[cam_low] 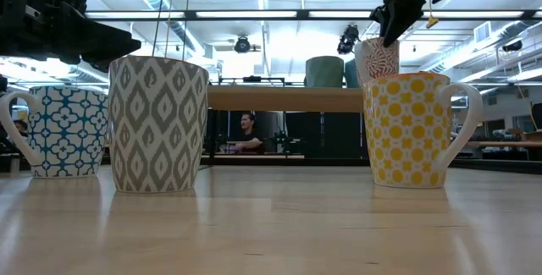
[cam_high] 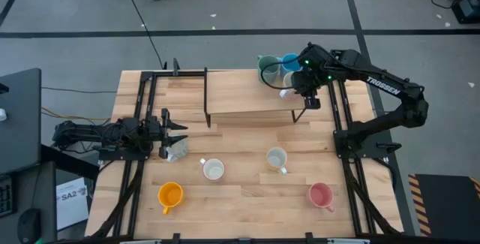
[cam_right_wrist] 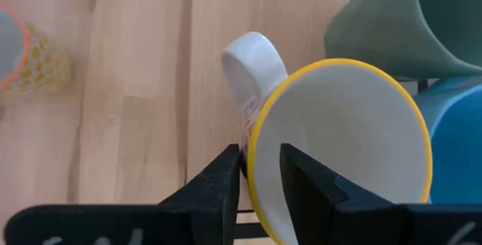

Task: Place coffee mugs
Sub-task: Put the white-orange mug on the shelf, then put the yellow mug on the shelf

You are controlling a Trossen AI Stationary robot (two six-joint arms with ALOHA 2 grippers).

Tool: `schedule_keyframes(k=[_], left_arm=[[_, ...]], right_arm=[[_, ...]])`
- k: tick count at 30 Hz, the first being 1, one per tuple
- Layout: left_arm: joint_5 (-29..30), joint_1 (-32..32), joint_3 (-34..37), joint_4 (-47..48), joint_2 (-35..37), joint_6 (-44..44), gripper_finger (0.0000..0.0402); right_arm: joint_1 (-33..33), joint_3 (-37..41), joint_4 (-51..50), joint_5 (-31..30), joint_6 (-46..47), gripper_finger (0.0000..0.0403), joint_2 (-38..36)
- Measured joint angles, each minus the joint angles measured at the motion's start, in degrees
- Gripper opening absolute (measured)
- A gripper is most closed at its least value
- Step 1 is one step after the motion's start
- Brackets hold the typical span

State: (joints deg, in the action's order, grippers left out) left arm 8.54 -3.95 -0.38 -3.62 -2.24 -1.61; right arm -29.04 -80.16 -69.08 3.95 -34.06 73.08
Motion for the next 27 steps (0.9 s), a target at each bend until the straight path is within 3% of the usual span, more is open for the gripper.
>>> schedule_keyframes(k=[12,27], left_arm=[[0.0,0.0,0.0,0.0,0.0,0.0,0.0148],[0.0,0.0,0.0,0.0,0.0,0.0,0.0148]], right_arm=[[0.0,-0.3,-0.1,-0.5,-0.2,0.0105,0.0],[0.0,-6.8,-0.4,-0.5,0.0,0.0106,0.0]])
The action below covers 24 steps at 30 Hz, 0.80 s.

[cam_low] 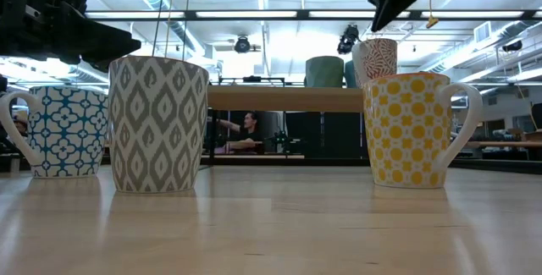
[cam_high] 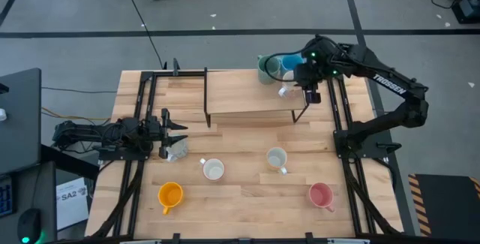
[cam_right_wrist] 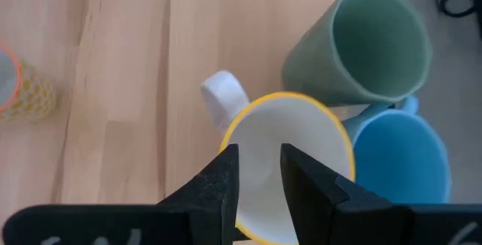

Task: Place coffee mugs
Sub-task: Put the yellow mug on the shelf

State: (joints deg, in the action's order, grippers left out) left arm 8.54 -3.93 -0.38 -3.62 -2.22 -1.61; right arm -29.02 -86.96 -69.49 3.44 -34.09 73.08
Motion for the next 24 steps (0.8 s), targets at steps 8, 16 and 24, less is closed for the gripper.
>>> schedule_keyframes(k=[8,16,24], left_arm=[[0.0,0.0,0.0,0.0,0.0,0.0,0.0148],[0.0,0.0,0.0,0.0,0.0,0.0,0.0148],[0.0,0.0,0.0,-1.0,0.0,0.2,0.0148]], right_arm=[[1.6,-4.2,0.0,1.0,5.9,0.0106,0.0],[6.3,-5.8,-0.3,8.0,18.6,0.0106,0.0],[13.0,-5.8,-1.0,11.5,34.2,0.0103,0.0]])
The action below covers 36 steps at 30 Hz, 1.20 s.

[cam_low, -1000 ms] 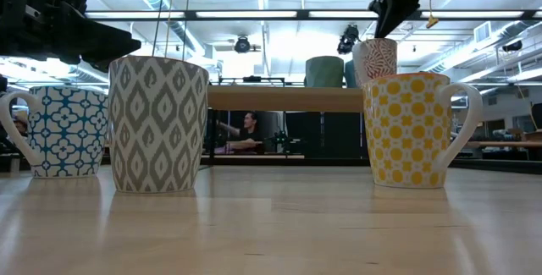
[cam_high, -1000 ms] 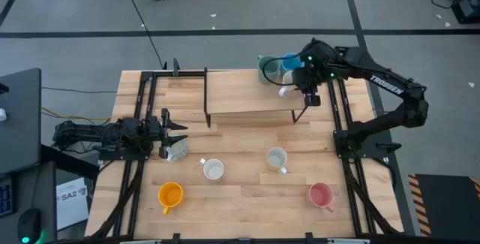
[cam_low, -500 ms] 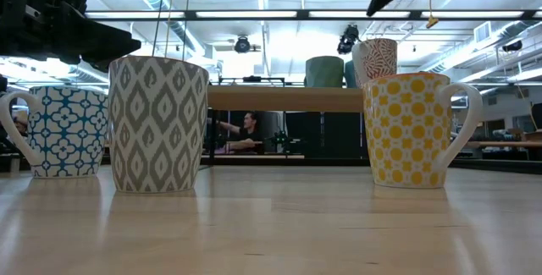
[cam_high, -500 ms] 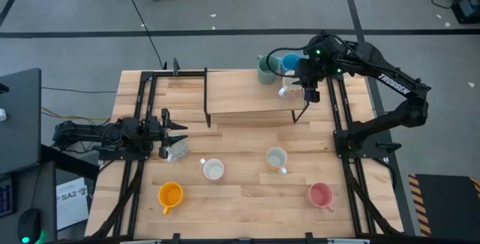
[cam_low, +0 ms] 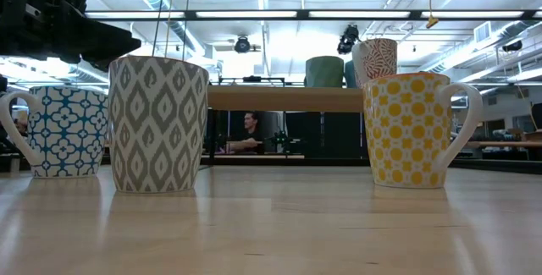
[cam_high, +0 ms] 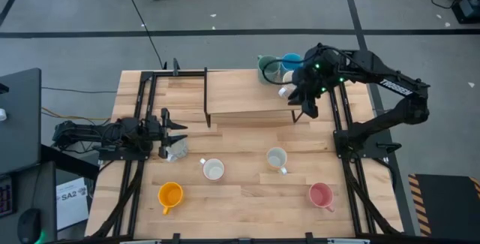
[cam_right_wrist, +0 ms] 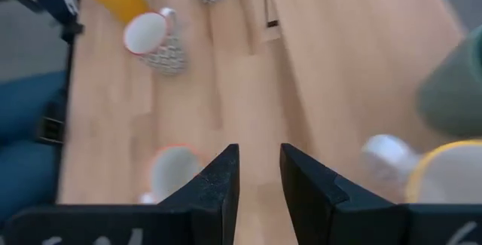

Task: Place coffee mugs
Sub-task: Put the yellow mug on the shelf

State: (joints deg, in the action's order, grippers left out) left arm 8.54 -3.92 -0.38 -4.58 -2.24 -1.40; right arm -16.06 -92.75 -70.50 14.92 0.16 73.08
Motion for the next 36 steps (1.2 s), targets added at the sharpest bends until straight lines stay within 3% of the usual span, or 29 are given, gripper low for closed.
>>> schedule_keyframes(k=[8,14,22,29,36], left_arm=[[0.0,-0.1,-0.1,-5.9,0.0,7.8,0.0148],[-3.0,-1.0,-3.6,-5.2,-0.7,13.9,0.0148],[-3.9,-7.5,-12.7,3.0,-10.2,20.0,0.0148],[-7.6,-16.3,-24.1,17.3,-24.5,37.9,0.0148],[-20.6,-25.2,-35.3,34.3,-38.9,63.7,0.0148]], right_arm=[[8.1,0.0,0.0,-0.4,10.3,0.0102,0.0],[13.3,0.0,0.1,-4.6,10.8,0.0103,0.0],[16.5,0.0,1.3,-6.4,10.7,0.0103,0.0],[17.1,0.0,3.9,-6.5,10.7,0.0103,0.0],[17.1,0.0,5.6,-6.5,10.3,0.0102,0.0]])
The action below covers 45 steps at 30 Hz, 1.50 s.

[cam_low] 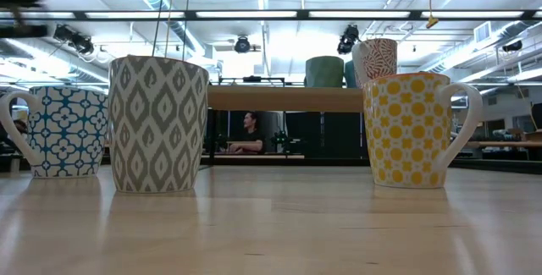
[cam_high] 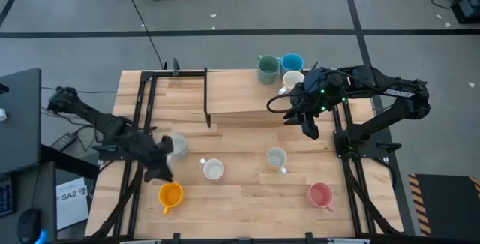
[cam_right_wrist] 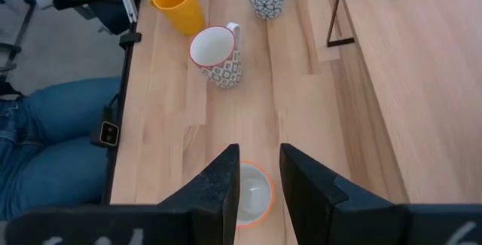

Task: Place coffee mugs
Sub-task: Put the yellow mug on the shelf

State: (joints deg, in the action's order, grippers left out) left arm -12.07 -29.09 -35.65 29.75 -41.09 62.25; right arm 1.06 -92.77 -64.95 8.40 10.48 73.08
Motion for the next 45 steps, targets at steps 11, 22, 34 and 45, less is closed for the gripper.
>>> schedule_keyframes(k=[11,22,34,45], left_arm=[[-11.8,-11.8,-2.7,2.8,-14.2,35.2,0.0148],[-11.5,-14.4,-2.7,2.9,-22.6,43.9,0.0148],[-10.0,-13.0,-2.7,2.9,-21.9,45.2,0.0148],[-7.4,-11.2,-2.7,10.6,-21.9,45.6,0.0148]], right_arm=[[0.0,0.0,0.0,0.0,-0.1,0.0101,0.0],[0.0,0.0,0.0,0.0,-0.1,0.0101,0.0],[0.0,0.0,0.0,0.0,-0.1,0.0101,0.0],[0.0,0.0,0.0,0.0,-0.1,0.0101,0.0]])
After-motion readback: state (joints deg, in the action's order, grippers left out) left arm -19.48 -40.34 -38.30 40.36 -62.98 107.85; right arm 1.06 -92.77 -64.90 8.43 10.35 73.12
